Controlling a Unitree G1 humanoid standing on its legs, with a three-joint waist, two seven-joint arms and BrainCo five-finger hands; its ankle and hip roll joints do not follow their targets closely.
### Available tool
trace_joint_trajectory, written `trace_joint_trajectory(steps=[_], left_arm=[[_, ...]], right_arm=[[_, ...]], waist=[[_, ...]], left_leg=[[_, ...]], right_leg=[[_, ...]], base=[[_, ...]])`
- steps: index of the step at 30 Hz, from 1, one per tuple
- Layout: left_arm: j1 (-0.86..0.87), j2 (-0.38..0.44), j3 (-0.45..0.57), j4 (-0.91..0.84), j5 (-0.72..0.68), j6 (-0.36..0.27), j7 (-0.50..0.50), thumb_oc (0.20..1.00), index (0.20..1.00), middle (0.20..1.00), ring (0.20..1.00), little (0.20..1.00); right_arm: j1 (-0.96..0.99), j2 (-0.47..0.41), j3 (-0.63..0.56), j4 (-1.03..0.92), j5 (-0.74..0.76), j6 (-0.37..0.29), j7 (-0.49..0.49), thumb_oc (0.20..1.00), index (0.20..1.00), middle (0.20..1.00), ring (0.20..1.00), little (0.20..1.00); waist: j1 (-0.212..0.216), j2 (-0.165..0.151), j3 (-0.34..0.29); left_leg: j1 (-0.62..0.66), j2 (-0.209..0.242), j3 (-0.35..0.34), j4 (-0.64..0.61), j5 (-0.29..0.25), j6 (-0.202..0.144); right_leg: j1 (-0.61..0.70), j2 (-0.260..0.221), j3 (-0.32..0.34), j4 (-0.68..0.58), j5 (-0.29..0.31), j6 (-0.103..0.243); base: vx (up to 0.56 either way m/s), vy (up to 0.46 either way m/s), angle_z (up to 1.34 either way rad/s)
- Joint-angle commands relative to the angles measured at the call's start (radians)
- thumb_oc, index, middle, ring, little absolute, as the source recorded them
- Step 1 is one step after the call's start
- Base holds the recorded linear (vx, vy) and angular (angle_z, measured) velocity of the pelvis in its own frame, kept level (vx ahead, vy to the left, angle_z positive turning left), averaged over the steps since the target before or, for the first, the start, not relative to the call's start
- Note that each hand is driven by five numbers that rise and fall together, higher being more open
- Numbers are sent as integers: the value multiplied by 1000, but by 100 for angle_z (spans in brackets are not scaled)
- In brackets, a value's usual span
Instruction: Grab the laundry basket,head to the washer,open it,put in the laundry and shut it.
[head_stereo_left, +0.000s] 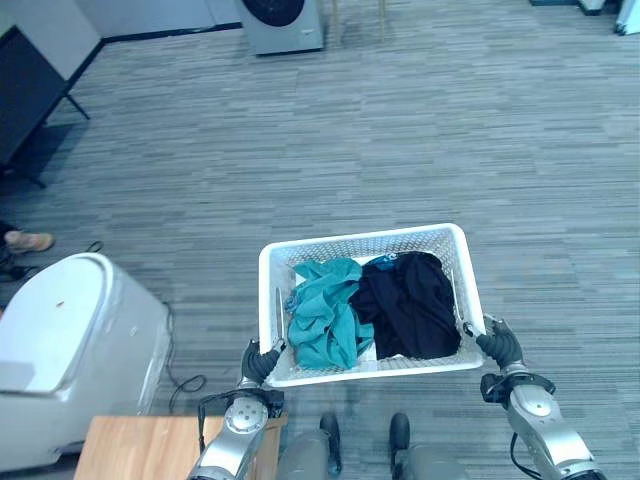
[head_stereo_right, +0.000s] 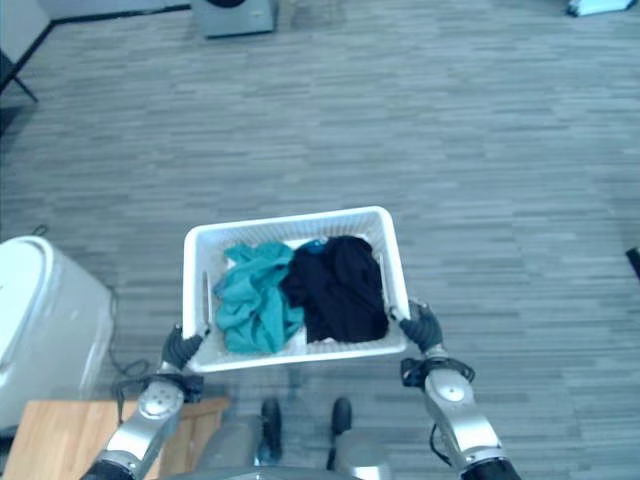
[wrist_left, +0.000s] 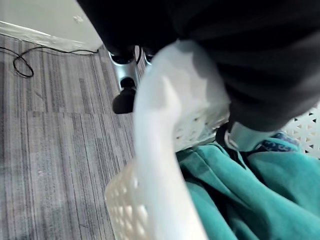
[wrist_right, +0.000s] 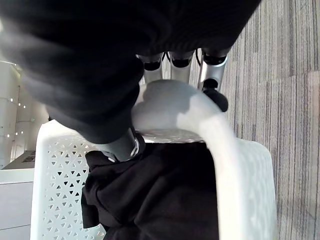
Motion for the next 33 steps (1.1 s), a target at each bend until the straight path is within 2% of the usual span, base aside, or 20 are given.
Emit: trace_joint_trajectory(steps=[1,7,10,11,12,13,14,15,16,17,19,20,22,25,28,29,30,31,32,33], left_arm=[[6,12,1,-107,-91,-111,-61,200,200,200,200,200],[33,7,25,-115,-93,-109,-61,200,200,200,200,200],[40,19,24,-114,-87,-110,-65,200,200,200,200,200],[32,33,20,-108,-82,-104,-63,200,200,200,200,200],[28,42,17,-113,-81,-103,-63,200,200,200,200,200],[24,58,21,-116,-72,-100,-59,200,200,200,200,200],[18,58,20,-113,-70,-99,-55,200,200,200,200,200],[17,58,20,-113,-70,-99,-55,200,200,200,200,200],[4,63,20,-112,-72,-101,-47,200,200,200,200,200],[3,62,20,-111,-72,-101,-47,200,200,200,200,200],[10,66,25,-123,-72,-101,-55,200,200,200,200,200],[14,64,31,-127,-73,-100,-56,200,200,200,200,200],[11,60,48,-124,-59,-99,-62,200,200,200,200,200],[18,48,63,-112,-44,-108,-59,200,200,200,200,200],[31,41,66,-104,-36,-114,-64,200,200,200,200,200],[43,26,61,-97,-38,-118,-70,200,200,200,200,200],[43,26,61,-97,-38,-118,-70,200,200,200,200,200],[40,15,55,-90,-51,-120,-60,200,200,200,200,200],[46,4,46,-95,-84,-113,-67,200,200,200,200,200],[45,4,46,-95,-84,-113,-67,200,200,200,200,200]], right_arm=[[-55,29,1,-56,49,-111,63,200,200,200,200,200],[-59,40,1,-45,39,-106,67,200,200,200,200,200],[-41,60,4,-48,31,-109,76,200,200,200,200,200],[-38,72,8,-46,19,-108,86,200,200,200,200,200],[-40,73,10,-54,15,-111,90,200,200,200,200,200],[-37,78,8,-73,3,-104,98,200,200,200,200,200],[-39,84,12,-71,-2,-104,100,200,200,200,200,200],[-39,83,12,-71,-2,-104,100,200,200,200,200,200],[-42,89,13,-68,-6,-99,101,200,200,200,200,200],[-43,88,13,-68,-6,-99,101,200,200,200,200,200],[-38,85,7,-72,-2,-92,106,200,200,200,200,200],[-35,87,4,-67,5,-93,105,200,200,200,200,200],[-23,91,-12,-63,28,-91,102,200,200,200,200,200],[-12,94,-18,-65,15,-88,105,200,200,200,200,200],[18,95,-29,-81,4,-88,117,200,200,200,200,200],[34,98,-34,-76,5,-91,124,200,200,200,200,200],[35,97,-34,-76,5,-91,124,200,200,200,200,200],[30,92,-30,-69,4,-101,119,200,200,200,200,200],[24,79,-31,-66,36,-101,120,200,200,200,200,200],[24,79,-31,-66,36,-101,120,200,200,200,200,200]], waist=[[66,9,-22],[114,9,-37],[125,-24,-59],[130,-57,-72],[129,-63,-76],[109,-61,-63],[99,-49,-59],[99,-47,-61],[73,-17,-49],[71,-15,-50],[50,3,-44],[40,4,-32],[14,-8,-25],[0,-5,-24],[-17,-5,-41],[-25,-4,-62],[-27,-4,-64],[-31,16,-70],[-27,23,-70],[-29,20,-72]], left_leg=[[-10,-29,18,-132,92,-19],[-42,-32,32,-234,151,-8],[-37,-31,24,-167,174,16],[-12,-46,28,-142,139,37],[2,-48,31,-132,118,49],[67,-54,32,-131,72,73],[110,-49,33,-146,57,79],[107,-46,34,-147,58,78],[191,-39,19,-176,22,79],[188,-37,17,-176,23,79],[245,-30,9,-184,-10,71],[277,-33,7,-184,-29,66],[361,-39,-22,-192,-84,43],[433,-22,-33,-203,-130,20],[522,-17,-74,-209,-195,13],[537,-6,-96,-146,-194,-8],[535,-5,-98,-144,-195,-9],[525,21,-106,-50,-137,-41],[428,53,-87,178,-24,-70],[422,49,-89,180,-21,-70]], right_leg=[[21,51,20,35,-164,102],[114,85,111,53,-239,92],[151,62,121,93,-259,108],[122,31,120,206,-221,155],[86,22,120,307,-164,187],[-8,-12,100,504,-58,235],[-67,-28,72,561,-38,231],[-70,-26,72,560,-36,230],[-158,-55,-6,553,-83,200],[-158,-53,-8,550,-80,199],[-211,-61,-64,455,-131,180],[-240,-66,-87,391,-127,177],[-294,-58,-109,134,-70,202],[-353,-67,-144,17,-16,227],[-362,-73,-124,27,11,227],[-331,-78,-107,53,51,209],[-331,-78,-108,53,51,209],[-316,-61,-104,74,57,189],[-263,-53,-99,71,43,160],[-266,-57,-100,70,45,160]], base=[[276,-4,-35],[467,66,-39],[531,107,-37],[659,160,-11],[740,218,-18],[539,182,-27],[378,139,-23],[421,141,-5],[287,89,-2],[475,117,4],[393,29,24],[482,-24,40],[618,-94,25],[582,-123,32],[723,-195,79],[606,-206,70],[623,-247,39],[437,-239,44],[428,-239,54],[463,-291,20]])
